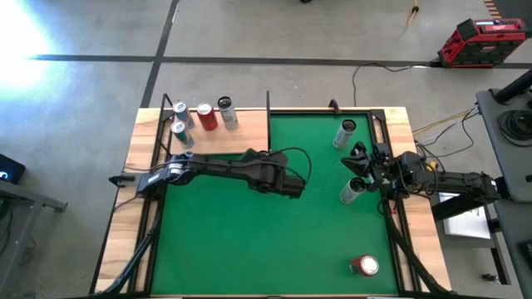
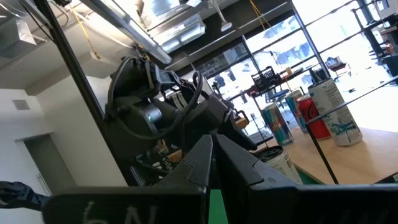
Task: Place canned beverage on shelf
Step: Move the white blue soda can to the top center of the table
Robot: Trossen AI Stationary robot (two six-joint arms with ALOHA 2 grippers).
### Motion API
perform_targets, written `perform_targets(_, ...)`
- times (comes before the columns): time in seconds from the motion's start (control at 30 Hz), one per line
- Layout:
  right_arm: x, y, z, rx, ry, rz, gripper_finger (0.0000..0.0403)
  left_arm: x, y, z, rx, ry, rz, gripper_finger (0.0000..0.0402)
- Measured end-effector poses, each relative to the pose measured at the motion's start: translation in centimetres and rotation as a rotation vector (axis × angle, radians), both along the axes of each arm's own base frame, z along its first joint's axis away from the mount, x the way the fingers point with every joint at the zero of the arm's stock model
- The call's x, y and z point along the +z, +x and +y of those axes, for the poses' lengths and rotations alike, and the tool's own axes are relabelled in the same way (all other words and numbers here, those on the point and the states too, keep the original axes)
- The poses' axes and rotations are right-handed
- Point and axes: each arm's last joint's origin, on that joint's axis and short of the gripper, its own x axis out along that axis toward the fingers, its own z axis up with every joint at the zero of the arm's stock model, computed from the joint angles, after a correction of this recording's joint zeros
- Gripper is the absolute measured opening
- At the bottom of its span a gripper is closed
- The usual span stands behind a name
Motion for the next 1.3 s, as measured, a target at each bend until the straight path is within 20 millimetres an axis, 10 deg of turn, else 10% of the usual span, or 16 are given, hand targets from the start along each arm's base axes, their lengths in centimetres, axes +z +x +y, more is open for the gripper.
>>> perform_targets(0.57,0.0,0.0,0.0,0.000,0.000,0.000,0.0013,4.7,-2.4,4.7,-0.259,-0.133,0.102,0.0384)
perform_targets(0.93,0.0,0.0,0.0,0.001,0.000,0.000,0.0013,4.0,-3.1,10.3,-0.422,-0.441,0.147,0.0384)
perform_targets(1.3,0.0,0.0,0.0,0.000,0.000,0.000,0.0013,2.5,-3.5,11.0,-0.500,-0.478,0.222,0.0384)
